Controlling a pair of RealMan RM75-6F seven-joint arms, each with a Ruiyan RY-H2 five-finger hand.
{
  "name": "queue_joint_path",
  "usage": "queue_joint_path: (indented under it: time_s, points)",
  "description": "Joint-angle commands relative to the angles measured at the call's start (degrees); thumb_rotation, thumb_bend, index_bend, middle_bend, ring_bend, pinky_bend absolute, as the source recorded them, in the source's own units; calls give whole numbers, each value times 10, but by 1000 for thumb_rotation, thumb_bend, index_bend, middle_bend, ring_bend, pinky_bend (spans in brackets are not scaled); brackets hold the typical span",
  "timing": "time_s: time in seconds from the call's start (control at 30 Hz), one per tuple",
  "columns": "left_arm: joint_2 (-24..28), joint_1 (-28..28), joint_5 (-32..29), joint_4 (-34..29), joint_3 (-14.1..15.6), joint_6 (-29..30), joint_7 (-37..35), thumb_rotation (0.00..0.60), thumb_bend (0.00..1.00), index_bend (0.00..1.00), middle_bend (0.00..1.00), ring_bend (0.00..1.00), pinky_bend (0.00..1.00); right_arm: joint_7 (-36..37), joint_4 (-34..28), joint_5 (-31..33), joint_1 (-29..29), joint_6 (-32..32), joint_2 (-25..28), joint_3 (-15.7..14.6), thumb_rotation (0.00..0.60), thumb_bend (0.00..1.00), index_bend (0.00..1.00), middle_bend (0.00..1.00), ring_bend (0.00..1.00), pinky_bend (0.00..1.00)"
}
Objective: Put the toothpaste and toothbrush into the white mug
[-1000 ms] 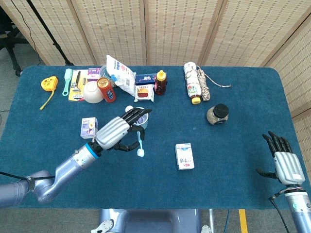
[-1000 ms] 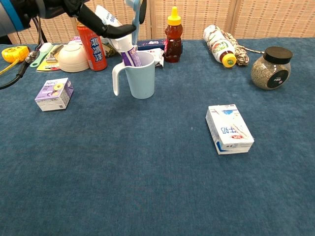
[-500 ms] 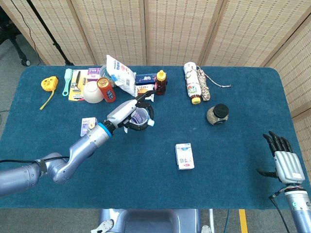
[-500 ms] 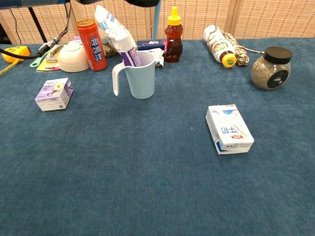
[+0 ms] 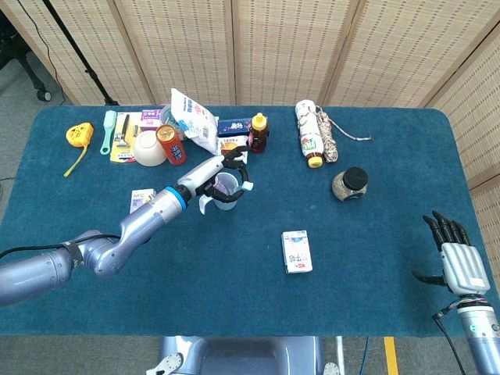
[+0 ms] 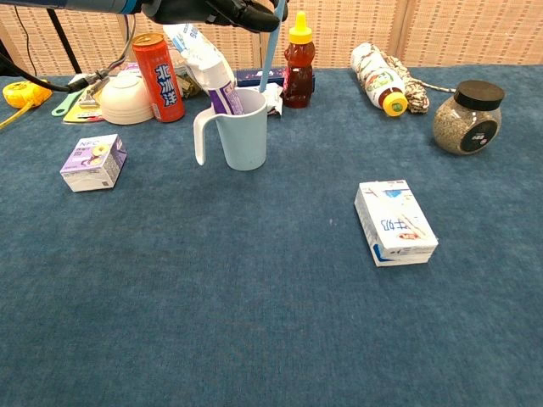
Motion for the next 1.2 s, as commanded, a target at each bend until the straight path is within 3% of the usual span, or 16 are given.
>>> queue_joint_path:
  time_s: [0.03,0.37,0.93,1.07,1.2]
  points:
    - [2,3,-5,5,-2,-1,7,600,404,664,0,0,0,1,1,0,1,-2,-1,0,600,0,0,0,0,0]
    - [8,-10,-44,24,5,-52,35,600,405,664,0,0,0,1,1,1,1,-2,0,0,600,0,0,0,0,0]
    - [-36,-20,-82,70,11,-66,75,600,404,626,0,0,0,0,2,5,1,-4,-1,1,600,0,0,0,0,0]
    - [-37,-17,-82,69,7,-62,80,600,404,553,0,0,0,1,3,5,1,-4,-1,1,600,0,0,0,0,0]
    - [-37,-13,-81,69,5,-56,87,600,405,411,0,0,0,1,2,6,1,-5,-1,1,600,0,0,0,0,0]
